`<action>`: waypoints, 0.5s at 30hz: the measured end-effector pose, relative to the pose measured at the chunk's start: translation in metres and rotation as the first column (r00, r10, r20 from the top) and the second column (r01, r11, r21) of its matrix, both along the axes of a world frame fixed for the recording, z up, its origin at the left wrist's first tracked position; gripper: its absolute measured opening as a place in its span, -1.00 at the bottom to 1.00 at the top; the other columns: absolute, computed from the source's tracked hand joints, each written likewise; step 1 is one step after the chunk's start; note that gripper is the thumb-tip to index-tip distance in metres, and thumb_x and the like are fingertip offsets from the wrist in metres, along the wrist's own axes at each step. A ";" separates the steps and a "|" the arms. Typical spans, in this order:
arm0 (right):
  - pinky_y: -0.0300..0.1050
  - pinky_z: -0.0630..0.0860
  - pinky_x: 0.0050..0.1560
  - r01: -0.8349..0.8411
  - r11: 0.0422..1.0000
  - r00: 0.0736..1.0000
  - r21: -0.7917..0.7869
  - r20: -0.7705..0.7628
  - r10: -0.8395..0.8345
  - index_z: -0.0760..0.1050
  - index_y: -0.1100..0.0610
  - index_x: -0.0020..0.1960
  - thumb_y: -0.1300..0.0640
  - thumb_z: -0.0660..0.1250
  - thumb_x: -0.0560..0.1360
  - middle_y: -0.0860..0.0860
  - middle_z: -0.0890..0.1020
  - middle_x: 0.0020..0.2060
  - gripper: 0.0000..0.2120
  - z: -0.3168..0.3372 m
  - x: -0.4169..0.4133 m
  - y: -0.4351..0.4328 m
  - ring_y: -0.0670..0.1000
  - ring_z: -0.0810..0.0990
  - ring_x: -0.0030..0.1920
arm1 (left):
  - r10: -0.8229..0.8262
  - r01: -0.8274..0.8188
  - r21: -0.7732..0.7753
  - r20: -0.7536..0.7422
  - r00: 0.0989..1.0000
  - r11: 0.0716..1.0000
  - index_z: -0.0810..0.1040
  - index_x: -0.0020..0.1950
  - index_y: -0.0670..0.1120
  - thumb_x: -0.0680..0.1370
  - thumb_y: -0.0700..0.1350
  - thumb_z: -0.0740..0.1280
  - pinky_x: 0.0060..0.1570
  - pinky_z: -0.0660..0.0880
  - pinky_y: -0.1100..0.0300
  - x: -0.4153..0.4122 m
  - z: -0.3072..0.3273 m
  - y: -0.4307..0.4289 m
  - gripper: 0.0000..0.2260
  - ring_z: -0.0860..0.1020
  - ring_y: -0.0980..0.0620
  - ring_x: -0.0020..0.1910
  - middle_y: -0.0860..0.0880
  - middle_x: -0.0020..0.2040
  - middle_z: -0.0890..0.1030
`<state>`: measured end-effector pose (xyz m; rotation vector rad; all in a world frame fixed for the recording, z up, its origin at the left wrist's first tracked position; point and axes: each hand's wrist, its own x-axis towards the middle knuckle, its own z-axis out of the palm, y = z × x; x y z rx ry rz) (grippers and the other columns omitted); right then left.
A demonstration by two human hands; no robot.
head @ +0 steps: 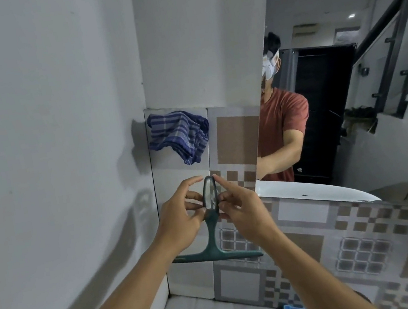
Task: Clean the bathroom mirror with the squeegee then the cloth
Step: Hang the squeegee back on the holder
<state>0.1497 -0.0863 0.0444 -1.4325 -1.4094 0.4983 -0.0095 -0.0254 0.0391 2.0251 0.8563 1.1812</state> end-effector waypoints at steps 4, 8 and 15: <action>-0.17 0.64 0.07 -0.018 1.000 0.998 0.016 0.054 0.017 0.32 -0.14 0.54 0.41 0.30 0.58 -0.03 0.65 -0.07 -0.33 0.003 0.003 0.009 0.03 0.66 -0.05 | -0.040 0.040 0.008 -0.001 0.999 0.999 0.38 0.43 0.28 0.50 -0.35 0.44 -0.03 0.67 0.10 0.003 0.000 0.009 -0.31 0.65 0.03 -0.04 0.05 0.00 0.56; -0.33 0.59 -0.04 -0.028 0.999 0.999 0.020 0.043 0.027 0.37 -0.09 0.52 0.41 0.33 0.58 0.06 0.68 -0.03 -0.37 0.002 0.005 0.015 0.05 0.68 -0.04 | -0.043 0.043 0.008 0.017 0.999 0.999 0.41 0.41 0.29 0.48 -0.37 0.44 -0.10 0.68 0.07 0.004 -0.002 0.018 -0.30 0.65 0.02 -0.03 0.04 0.01 0.55; -0.05 0.66 0.10 -0.032 0.999 0.998 0.019 -0.053 0.033 0.41 -0.09 0.49 0.43 0.33 0.57 0.00 0.64 -0.16 -0.37 -0.001 0.009 0.023 0.00 0.64 -0.14 | -0.046 0.046 0.004 0.016 0.999 0.999 0.44 0.44 0.24 0.47 -0.38 0.46 -0.11 0.68 0.07 0.008 -0.002 0.029 -0.30 0.65 0.03 -0.06 0.05 -0.01 0.56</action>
